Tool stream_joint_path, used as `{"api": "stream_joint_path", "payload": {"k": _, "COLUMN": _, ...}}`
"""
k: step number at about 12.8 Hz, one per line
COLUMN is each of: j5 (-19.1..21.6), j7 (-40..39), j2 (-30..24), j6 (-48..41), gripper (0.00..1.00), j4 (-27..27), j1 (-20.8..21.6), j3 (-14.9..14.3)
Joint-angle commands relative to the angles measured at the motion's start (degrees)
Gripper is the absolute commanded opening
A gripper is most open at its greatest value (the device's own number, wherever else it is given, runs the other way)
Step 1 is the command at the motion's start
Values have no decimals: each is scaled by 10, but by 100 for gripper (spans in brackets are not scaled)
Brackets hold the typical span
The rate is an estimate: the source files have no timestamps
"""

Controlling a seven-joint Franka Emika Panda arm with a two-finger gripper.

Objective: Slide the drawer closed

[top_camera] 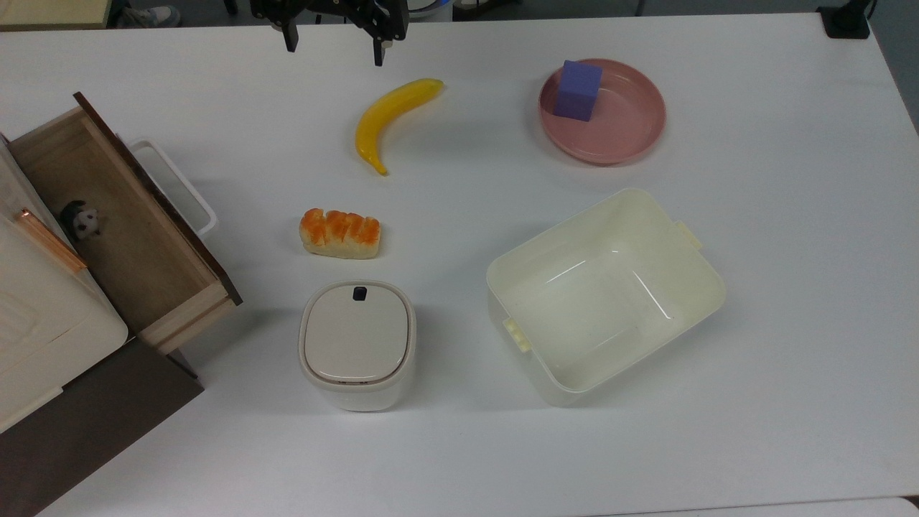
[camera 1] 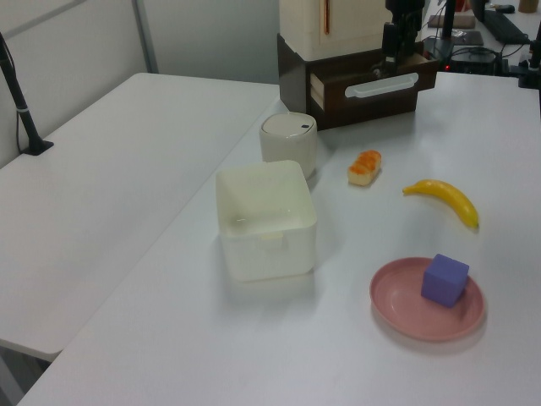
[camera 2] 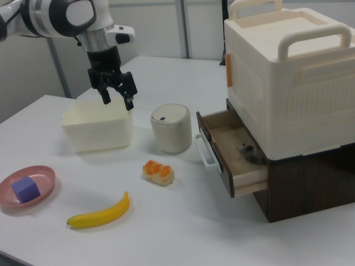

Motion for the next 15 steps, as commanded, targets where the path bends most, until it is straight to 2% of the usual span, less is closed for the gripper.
{"api": "stream_joint_path", "payload": {"k": 1, "j5": 3, "j7": 6, "j2": -9, "j6": -13, "gripper": 100, "j4": -4, "j1": 6, "j3": -4}}
{"api": "stream_joint_path", "payload": {"k": 8, "j5": 4, "j7": -2, "j2": -7, "j6": -11, "gripper": 100, "j4": -5, "j1": 9, "j3": -3}}
{"api": "stream_joint_path", "payload": {"k": 11, "j5": 5, "j7": -38, "j2": -7, "j6": -12, "gripper": 99, "j4": -7, "j1": 9, "j3": -3}}
{"api": "stream_joint_path", "payload": {"k": 12, "j5": 5, "j7": -43, "j2": -7, "j6": -12, "gripper": 92, "j4": -9, "j1": 9, "j3": -3}}
{"api": "stream_joint_path", "payload": {"k": 13, "j5": 5, "j7": -60, "j2": -6, "j6": -12, "gripper": 71, "j4": -10, "j1": 10, "j3": -2}}
{"api": "stream_joint_path", "payload": {"k": 15, "j5": 6, "j7": -105, "j2": -5, "j6": -11, "gripper": 38, "j4": -14, "j1": 10, "j3": 0}}
